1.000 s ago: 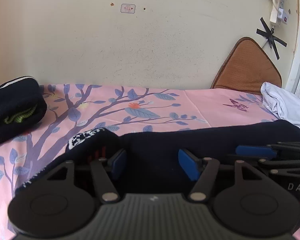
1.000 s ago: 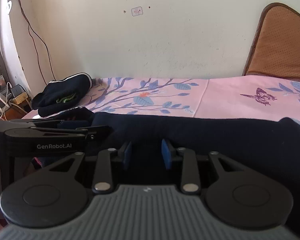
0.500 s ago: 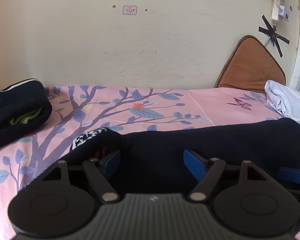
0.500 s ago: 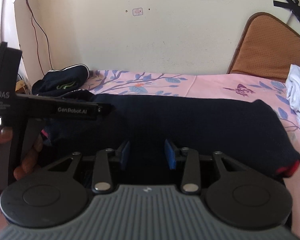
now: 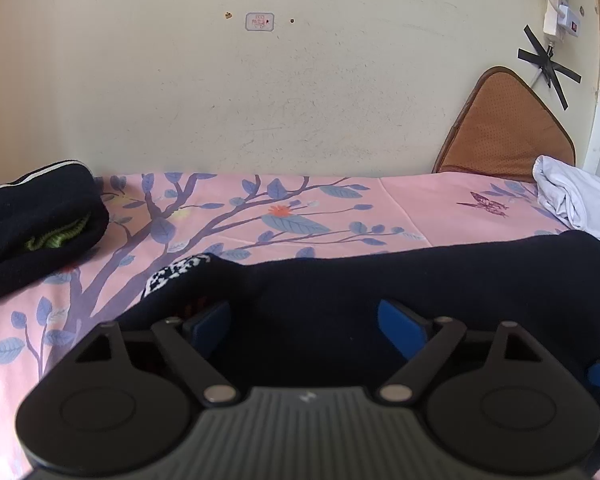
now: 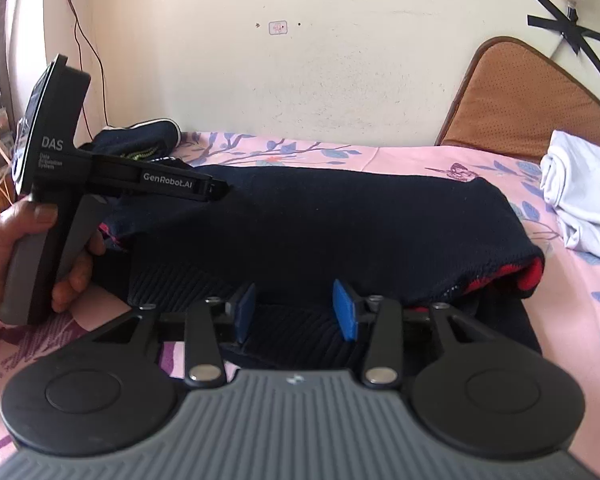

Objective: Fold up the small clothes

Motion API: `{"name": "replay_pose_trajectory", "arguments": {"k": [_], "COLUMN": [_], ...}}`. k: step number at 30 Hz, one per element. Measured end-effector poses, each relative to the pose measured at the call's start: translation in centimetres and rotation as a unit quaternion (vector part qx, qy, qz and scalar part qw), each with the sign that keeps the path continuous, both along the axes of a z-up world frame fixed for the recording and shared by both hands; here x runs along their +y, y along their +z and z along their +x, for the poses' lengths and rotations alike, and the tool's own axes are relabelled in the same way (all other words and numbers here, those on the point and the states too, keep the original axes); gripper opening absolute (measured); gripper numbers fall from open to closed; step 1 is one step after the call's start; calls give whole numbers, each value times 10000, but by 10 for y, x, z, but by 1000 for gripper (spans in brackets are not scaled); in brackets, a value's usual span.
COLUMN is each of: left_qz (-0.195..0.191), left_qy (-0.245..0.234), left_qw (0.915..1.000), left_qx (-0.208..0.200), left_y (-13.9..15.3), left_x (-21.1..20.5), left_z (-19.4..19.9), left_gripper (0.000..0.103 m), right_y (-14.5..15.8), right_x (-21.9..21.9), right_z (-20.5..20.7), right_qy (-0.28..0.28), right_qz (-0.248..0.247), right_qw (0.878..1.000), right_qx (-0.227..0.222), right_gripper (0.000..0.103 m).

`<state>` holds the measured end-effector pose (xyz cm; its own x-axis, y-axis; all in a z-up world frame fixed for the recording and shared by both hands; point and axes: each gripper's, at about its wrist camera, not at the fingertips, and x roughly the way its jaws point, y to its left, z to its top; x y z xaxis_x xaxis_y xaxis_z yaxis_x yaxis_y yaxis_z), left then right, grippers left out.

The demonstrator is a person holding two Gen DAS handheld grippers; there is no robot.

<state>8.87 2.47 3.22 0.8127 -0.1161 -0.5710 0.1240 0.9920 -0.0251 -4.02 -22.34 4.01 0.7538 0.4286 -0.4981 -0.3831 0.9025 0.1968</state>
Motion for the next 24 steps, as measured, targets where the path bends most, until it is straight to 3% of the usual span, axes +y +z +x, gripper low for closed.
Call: {"name": "replay_pose_trajectory", "arguments": {"k": [7, 9, 16, 24], "left_qz": [103, 260, 442, 626], "left_qy": [66, 153, 332, 473], "left_qw": [9999, 9995, 9984, 9967], "left_qx": [-72, -108, -144, -208], "left_y": [0, 1, 0, -1], "left_x": [-3, -7, -10, -16], "left_z": [-4, -6, -17, -28], "left_gripper": [88, 103, 103, 103], "right_y": [1, 1, 2, 1], "right_x": [-8, -8, -7, -6], "right_z": [-5, -8, -15, -16], "right_qy": [7, -83, -261, -286], "right_qz": [459, 488, 540, 504], "right_qw": [9989, 9988, 9980, 9982], "right_qx": [24, -43, -216, -178], "right_gripper": [57, 61, 72, 76]}}
